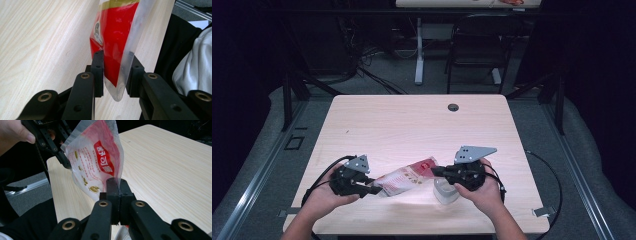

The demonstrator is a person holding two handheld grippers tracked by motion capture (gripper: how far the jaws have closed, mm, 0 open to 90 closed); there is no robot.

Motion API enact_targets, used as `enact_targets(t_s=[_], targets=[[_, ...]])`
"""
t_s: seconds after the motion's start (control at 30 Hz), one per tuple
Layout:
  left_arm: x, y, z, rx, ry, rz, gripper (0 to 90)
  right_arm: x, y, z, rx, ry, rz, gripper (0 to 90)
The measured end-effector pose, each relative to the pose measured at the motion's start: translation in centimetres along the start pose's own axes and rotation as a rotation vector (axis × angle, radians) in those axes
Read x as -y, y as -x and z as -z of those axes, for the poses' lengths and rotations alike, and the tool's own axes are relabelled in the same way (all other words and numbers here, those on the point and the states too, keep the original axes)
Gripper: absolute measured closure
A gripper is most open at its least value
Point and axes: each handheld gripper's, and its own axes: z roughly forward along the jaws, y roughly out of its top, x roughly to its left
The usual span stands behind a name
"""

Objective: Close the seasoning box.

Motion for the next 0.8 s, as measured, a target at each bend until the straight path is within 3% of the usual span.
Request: enact_targets(t_s=[0.8], targets=[[-1.1, 0.0, 1.6, -0.018, 0.032, -0.014, 73.2, 0.5, 0.2, 0.5, 0.003, 0.01, -0.019, 89.7]])
